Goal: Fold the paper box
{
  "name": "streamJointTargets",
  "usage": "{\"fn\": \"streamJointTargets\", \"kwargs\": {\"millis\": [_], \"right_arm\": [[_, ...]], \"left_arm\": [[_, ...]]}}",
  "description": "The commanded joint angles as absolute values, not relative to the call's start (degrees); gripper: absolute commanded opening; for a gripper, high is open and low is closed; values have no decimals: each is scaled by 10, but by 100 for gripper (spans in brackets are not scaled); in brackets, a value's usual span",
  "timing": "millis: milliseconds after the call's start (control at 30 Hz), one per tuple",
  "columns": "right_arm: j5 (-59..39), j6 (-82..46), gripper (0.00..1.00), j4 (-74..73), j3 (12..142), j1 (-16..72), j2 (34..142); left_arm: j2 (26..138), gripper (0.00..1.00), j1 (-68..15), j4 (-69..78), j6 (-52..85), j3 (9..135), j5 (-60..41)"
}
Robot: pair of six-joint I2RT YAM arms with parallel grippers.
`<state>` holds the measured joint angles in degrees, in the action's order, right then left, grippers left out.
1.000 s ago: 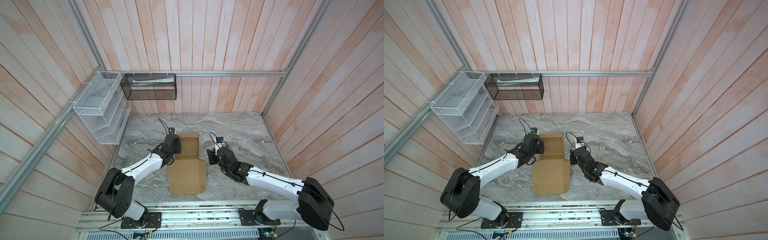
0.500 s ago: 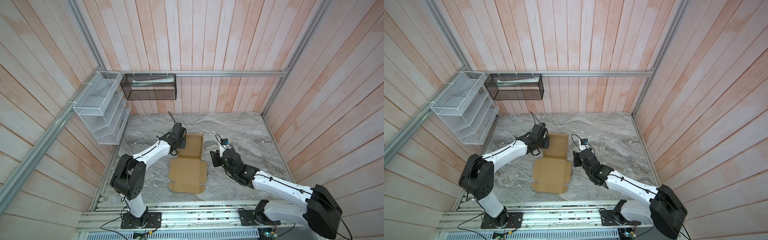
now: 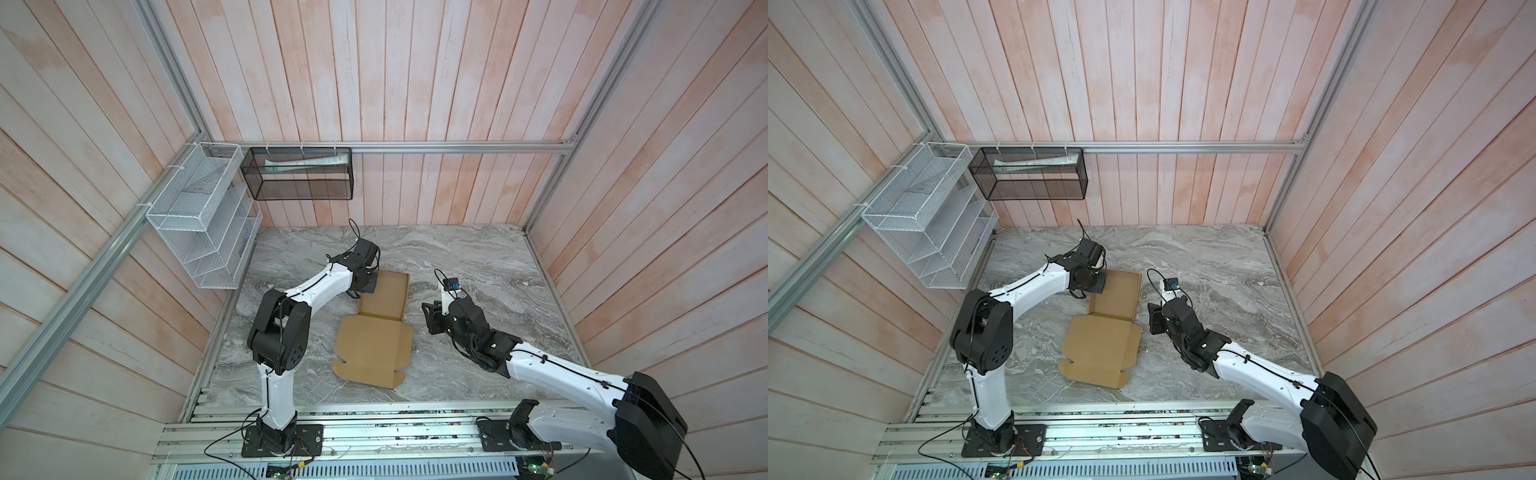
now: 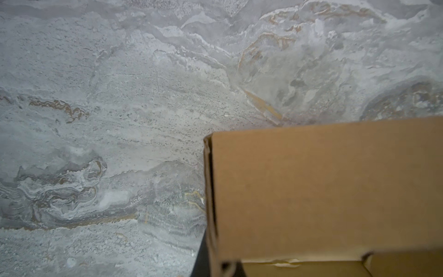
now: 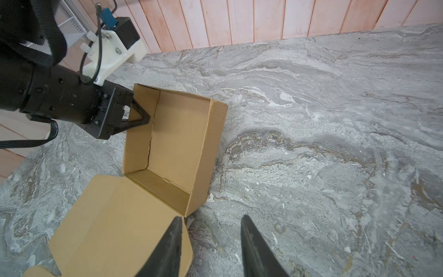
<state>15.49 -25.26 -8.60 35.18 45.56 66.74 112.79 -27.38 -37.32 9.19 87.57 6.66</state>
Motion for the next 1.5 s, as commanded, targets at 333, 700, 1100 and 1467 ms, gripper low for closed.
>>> {"fn": "streamJointTargets", "kwargs": {"millis": [333, 700, 1100, 1467], "right_arm": [[126, -255, 41, -99, 343, 444, 671], [104, -262, 41, -119, 340, 438, 690], [91, -264, 42, -136, 345, 432, 712], [76, -269, 41, -148, 344, 425, 736]], "left_arm": [[1199, 0, -264, -475, 48, 958, 53], [1236, 0, -264, -503, 28, 989, 57], [1273, 0, -263, -517, 25, 1023, 62], [1290, 0, -263, -505, 24, 1019, 63]]}}
